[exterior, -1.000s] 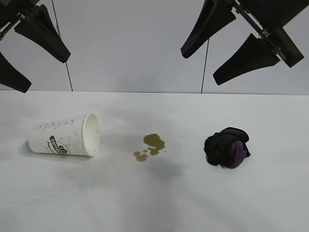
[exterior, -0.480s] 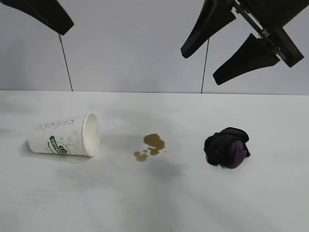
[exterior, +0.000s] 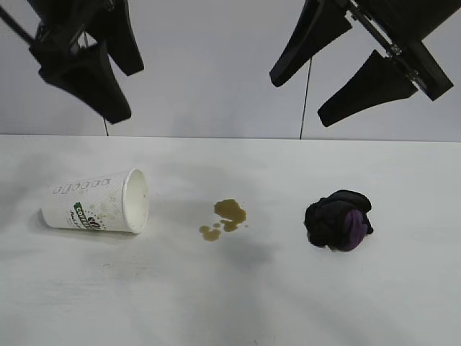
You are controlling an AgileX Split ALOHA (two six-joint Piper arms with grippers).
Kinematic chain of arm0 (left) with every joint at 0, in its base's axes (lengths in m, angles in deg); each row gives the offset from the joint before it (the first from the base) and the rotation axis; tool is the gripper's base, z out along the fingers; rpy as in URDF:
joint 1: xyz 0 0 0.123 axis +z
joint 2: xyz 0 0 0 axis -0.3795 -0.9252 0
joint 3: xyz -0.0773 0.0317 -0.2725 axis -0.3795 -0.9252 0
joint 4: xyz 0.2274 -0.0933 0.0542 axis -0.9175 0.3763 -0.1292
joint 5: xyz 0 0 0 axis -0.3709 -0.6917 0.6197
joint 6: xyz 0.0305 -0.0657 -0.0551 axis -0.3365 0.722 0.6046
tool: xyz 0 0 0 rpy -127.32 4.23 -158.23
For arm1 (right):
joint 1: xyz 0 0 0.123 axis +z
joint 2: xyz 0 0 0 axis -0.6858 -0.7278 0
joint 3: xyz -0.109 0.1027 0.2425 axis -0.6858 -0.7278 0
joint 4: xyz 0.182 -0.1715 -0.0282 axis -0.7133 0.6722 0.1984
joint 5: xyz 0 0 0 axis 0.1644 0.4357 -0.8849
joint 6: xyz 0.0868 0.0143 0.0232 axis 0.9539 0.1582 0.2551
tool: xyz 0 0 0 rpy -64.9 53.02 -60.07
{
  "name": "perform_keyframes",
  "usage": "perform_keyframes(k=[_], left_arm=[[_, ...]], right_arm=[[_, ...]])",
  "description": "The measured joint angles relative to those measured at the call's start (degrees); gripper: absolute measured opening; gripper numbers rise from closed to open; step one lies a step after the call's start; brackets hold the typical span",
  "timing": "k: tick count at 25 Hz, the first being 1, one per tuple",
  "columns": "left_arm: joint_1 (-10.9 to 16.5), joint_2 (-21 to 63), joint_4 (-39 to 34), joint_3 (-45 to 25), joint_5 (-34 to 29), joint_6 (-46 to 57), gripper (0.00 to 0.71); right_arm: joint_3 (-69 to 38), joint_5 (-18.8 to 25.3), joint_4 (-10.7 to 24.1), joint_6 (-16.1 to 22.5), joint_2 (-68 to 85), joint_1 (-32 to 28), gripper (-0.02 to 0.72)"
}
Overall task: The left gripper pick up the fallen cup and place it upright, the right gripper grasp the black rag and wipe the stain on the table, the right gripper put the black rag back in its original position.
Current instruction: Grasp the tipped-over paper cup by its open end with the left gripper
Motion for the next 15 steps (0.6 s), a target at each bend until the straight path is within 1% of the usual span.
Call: perform_keyframes(k=[6,11,15], left_arm=[[-0.06,-3.27,-3.99,0.0,1.5,-0.22,0.693],[-0.06,-4.93,-5.08,0.0,3.61,0.1,0.693],[-0.06,-6.58,-8.68,0.0,4.92,4.69,0.693]], right_arm=[[0.0,0.0,0.0,0.0,0.0,0.0,0.43],[0.0,0.0,0.0,0.0,0.0,0.0,0.43],[0.0,0.0,0.0,0.0,0.0,0.0,0.43]])
